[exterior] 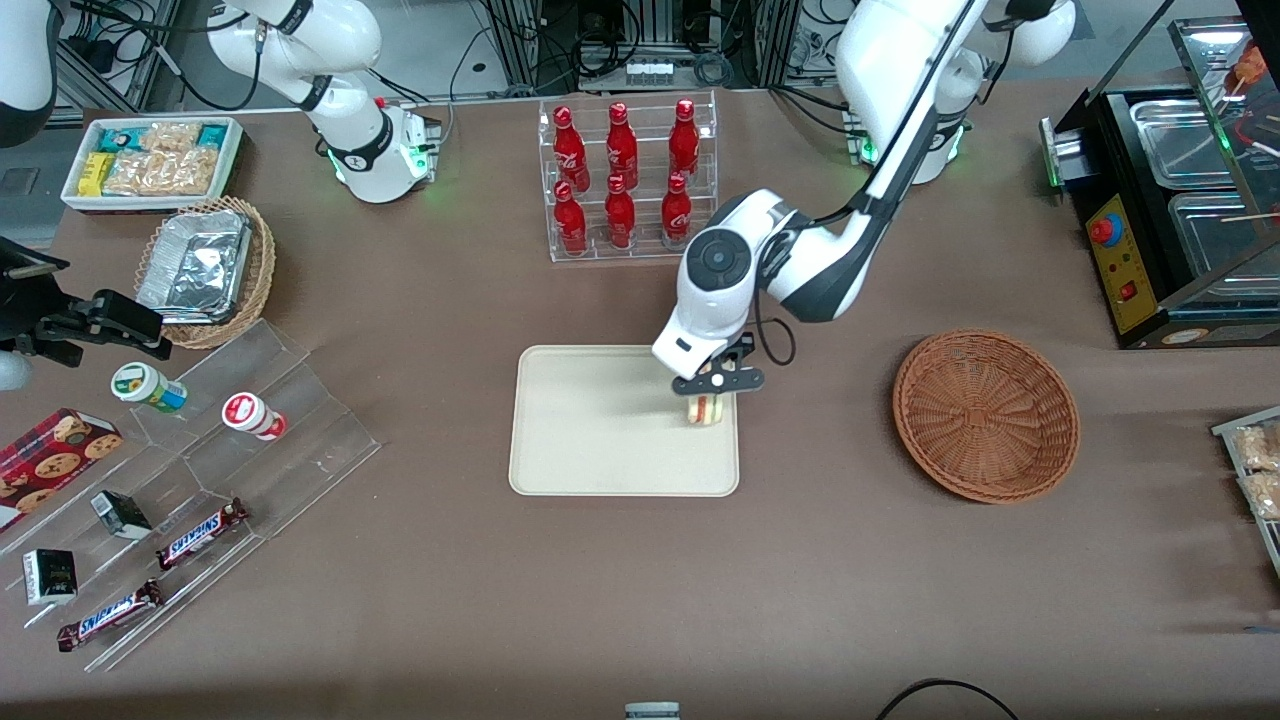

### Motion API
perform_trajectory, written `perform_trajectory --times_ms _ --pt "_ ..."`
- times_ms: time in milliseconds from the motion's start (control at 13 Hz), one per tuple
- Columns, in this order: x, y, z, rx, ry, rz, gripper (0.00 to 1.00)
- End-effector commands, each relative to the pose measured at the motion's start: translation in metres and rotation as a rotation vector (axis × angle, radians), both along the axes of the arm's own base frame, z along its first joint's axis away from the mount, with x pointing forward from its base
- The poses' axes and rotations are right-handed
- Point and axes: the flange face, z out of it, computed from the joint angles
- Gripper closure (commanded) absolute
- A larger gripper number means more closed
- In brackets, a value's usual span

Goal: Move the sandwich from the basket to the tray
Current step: 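Lift the sandwich and carry it over the cream tray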

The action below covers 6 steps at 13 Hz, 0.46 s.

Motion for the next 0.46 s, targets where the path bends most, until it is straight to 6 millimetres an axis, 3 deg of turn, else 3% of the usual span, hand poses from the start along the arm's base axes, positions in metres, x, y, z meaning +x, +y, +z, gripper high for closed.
perform_trajectory --times_ms 0,385 --pt "0.008 -0.016 -0.017 -0.007 0.010 -0.046 0.79" --pt "0.017 -0.016 -0.044 -0.025 0.002 -0.038 0.77"
